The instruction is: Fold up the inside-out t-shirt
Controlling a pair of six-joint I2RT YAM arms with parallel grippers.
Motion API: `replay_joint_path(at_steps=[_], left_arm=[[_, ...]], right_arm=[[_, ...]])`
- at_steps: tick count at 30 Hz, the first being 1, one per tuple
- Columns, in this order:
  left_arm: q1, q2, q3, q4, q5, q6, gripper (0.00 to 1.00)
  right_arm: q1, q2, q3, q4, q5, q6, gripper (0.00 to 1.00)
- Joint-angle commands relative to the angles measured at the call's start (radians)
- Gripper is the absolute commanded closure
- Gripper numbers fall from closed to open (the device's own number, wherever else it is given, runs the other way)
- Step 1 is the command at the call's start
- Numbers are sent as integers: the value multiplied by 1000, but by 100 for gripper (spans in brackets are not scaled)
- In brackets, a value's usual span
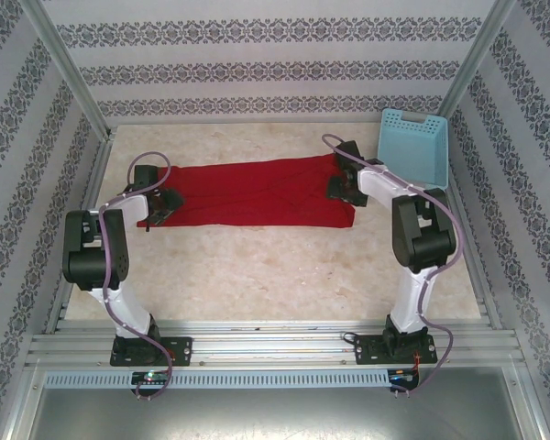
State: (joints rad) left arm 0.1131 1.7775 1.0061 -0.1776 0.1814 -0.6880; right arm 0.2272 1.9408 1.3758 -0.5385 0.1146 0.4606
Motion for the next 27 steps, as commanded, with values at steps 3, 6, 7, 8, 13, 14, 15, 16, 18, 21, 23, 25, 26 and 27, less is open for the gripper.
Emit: replay_joint_path(at_steps=[3, 6, 7, 8, 13, 14, 15, 16, 18, 21, 23, 25, 26, 27], left_arm=[[-7, -56, -3, -74, 13, 19, 36], [-6, -48, -2, -72, 14, 19, 36], [-7, -43, -3, -69, 18, 18, 36], [-7, -39, -4, -66, 21, 17, 35], [-7, -19, -13, -63, 4, 8, 35], [-7, -16, -13, -70, -8, 6, 35], [-7, -13, -15, -76, -18, 4, 35], [-6, -10, -17, -76, -20, 1, 34], [-7, -3, -23, -73, -20, 0, 34], [-7, 5, -29, -69, -22, -9, 33], [-7, -1, -41, -57, -17, -20, 33], [-7, -12, -52, -47, -21, -31, 33], [-7, -20, -58, -42, -24, -34, 33], [-6, -25, -63, -41, -27, -37, 33]], right_arm=[[13, -18, 36, 27, -83, -33, 3], [12, 46, 107, 8, -106, -13, 2], [10, 76, 144, -16, -105, -3, 2], [8, 105, 177, -34, -104, 6, 2], [-2, 223, 293, -127, -62, 66, 2], [-7, 231, 296, -133, -57, 78, 2], [-12, 237, 294, -132, -53, 91, 2], [-16, 243, 294, -133, -51, 97, 2], [-17, 267, 310, -148, -58, 96, 2], [0, 290, 353, -200, -30, 82, 3], [5, 304, 376, -224, -36, 75, 8], [8, 315, 398, -244, -32, 69, 12], [11, 324, 413, -256, -27, 63, 14], [14, 334, 430, -271, -23, 58, 15]])
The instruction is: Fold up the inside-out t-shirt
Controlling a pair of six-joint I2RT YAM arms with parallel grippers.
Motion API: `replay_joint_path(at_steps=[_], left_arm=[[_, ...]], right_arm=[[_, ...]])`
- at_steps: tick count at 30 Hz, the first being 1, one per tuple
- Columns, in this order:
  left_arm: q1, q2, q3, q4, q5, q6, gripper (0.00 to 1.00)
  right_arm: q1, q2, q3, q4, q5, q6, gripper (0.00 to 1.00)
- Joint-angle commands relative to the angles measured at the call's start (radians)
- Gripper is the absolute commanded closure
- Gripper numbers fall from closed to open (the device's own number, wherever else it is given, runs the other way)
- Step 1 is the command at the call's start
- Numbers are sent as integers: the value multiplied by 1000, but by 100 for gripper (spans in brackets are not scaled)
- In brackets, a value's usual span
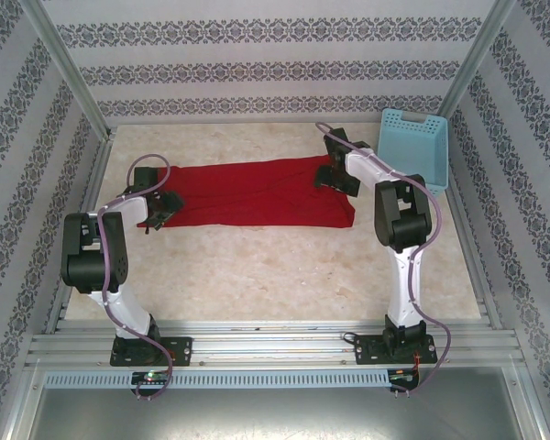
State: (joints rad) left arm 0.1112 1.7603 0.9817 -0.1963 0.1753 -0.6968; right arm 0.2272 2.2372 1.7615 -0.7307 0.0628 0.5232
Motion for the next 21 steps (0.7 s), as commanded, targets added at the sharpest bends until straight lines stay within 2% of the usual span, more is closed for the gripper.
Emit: replay_joint_path(at_steps=[1, 8, 10, 13, 16, 21], left_arm=[[-4, -15, -42, -22, -25, -30, 33], [-3, -65, -76, -14, -43, -46, 33], [-4, -75, -82, -16, -49, -43, 33], [-1, -90, -100, -16, -65, -41, 33], [9, -100, -140, 3, -60, -47, 33], [28, -125, -201, 32, -40, -53, 33]], right_arm=[[17, 51, 67, -101, 34, -10, 17], [19, 71, 119, -147, 41, -20, 23], [28, 22, 58, -96, 66, -11, 20], [17, -41, -27, -58, 38, 31, 19], [21, -136, -195, 67, 22, 77, 18], [45, -186, -327, 132, -30, 127, 19]])
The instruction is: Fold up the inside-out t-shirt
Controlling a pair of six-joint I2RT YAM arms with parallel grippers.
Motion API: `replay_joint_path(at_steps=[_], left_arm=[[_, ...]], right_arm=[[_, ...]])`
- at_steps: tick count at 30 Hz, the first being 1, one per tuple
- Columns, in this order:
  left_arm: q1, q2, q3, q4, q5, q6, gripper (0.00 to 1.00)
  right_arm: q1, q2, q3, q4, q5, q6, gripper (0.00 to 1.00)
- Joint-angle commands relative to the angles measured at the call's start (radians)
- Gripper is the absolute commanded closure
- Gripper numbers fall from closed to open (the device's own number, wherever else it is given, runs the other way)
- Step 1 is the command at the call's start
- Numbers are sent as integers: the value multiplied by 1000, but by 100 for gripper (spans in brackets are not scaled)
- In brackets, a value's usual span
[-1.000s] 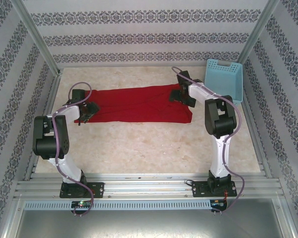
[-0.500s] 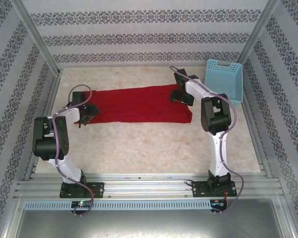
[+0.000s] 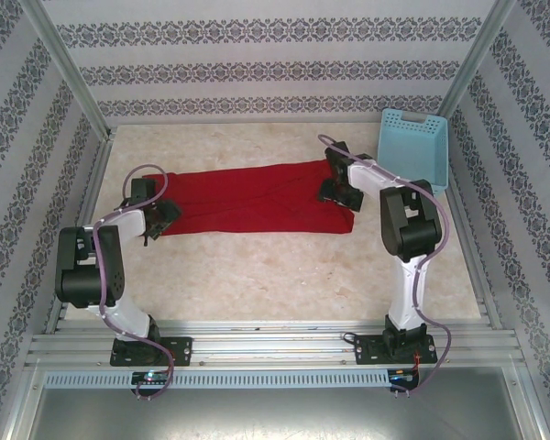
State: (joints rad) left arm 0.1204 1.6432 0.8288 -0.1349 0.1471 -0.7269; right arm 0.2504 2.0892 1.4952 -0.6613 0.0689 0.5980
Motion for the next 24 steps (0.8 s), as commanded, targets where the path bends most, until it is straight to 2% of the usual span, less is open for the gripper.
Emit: replay_joint_path(at_steps=[1, 5, 15, 21, 24], left_arm=[[21, -20, -59, -26, -14, -19, 33], [28, -73, -104, -30, -16, -15, 33], [40, -179, -184, -47, -33, 6, 32], [41, -216, -168, -88, -81, 26, 32], [43, -225, -166, -89, -89, 28, 31]], right_arm=[[30, -47, -84, 72, -35, 63, 19], [77, -105, -177, 94, -15, 94, 19], [166, -356, -563, 217, 24, 207, 19], [130, -379, -522, 233, 27, 157, 12], [127, -333, -445, 275, -62, 98, 10]])
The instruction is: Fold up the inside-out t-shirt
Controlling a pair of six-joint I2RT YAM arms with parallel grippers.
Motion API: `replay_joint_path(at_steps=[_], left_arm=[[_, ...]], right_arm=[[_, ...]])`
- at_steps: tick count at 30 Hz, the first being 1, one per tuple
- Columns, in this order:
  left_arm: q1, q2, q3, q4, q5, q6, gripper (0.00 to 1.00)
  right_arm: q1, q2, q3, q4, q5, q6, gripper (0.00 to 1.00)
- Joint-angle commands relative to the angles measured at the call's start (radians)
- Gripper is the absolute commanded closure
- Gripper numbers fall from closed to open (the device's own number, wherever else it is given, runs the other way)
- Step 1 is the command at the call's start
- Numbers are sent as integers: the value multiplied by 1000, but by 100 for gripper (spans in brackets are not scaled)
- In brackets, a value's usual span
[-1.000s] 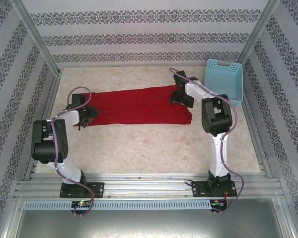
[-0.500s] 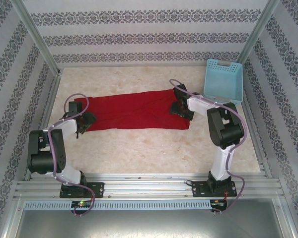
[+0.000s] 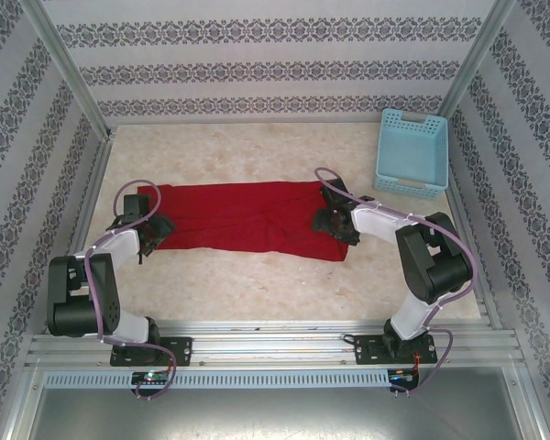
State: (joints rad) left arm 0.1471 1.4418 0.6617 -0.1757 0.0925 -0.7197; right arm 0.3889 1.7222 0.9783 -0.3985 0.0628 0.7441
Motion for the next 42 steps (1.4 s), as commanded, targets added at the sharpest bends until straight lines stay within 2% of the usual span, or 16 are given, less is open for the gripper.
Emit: replay_joint_path(at_steps=[1, 5, 12, 14, 19, 22, 25, 26, 29, 36, 40, 42], left_arm=[[16, -23, -2, -44, -32, 19, 31], [16, -27, -15, -27, -16, 17, 31], [16, -59, -40, -4, -11, 17, 31], [16, -60, -40, -6, -16, 17, 31], [17, -70, -54, -3, -20, 8, 31], [17, -82, -66, -4, -13, 4, 31], [17, -90, -78, -6, 7, 6, 31], [15, -95, -84, -4, 16, 6, 31], [6, -117, -112, -2, 34, -1, 31], [-119, -237, -185, -33, -12, -36, 31], [-308, -312, -216, -47, -90, -96, 32], [-379, -349, -195, -113, -143, -105, 30]], right_arm=[[-11, 76, 126, -38, -55, -52, 10], [-9, 190, 197, -120, 19, -34, 9], [1, 219, 143, -116, 101, 1, 9], [8, 226, 140, -110, 90, 3, 12], [50, 257, 146, -81, 46, 4, 37], [61, 257, 136, -42, 12, 6, 57], [55, 221, 104, -12, -6, 1, 75], [47, 197, 90, -4, -14, -8, 84], [0, 98, 28, 9, -17, -26, 98], [-125, -169, -23, -123, 100, -157, 100], [-128, -250, 41, -213, 183, -252, 100], [-111, -261, 106, -283, 232, -301, 100]])
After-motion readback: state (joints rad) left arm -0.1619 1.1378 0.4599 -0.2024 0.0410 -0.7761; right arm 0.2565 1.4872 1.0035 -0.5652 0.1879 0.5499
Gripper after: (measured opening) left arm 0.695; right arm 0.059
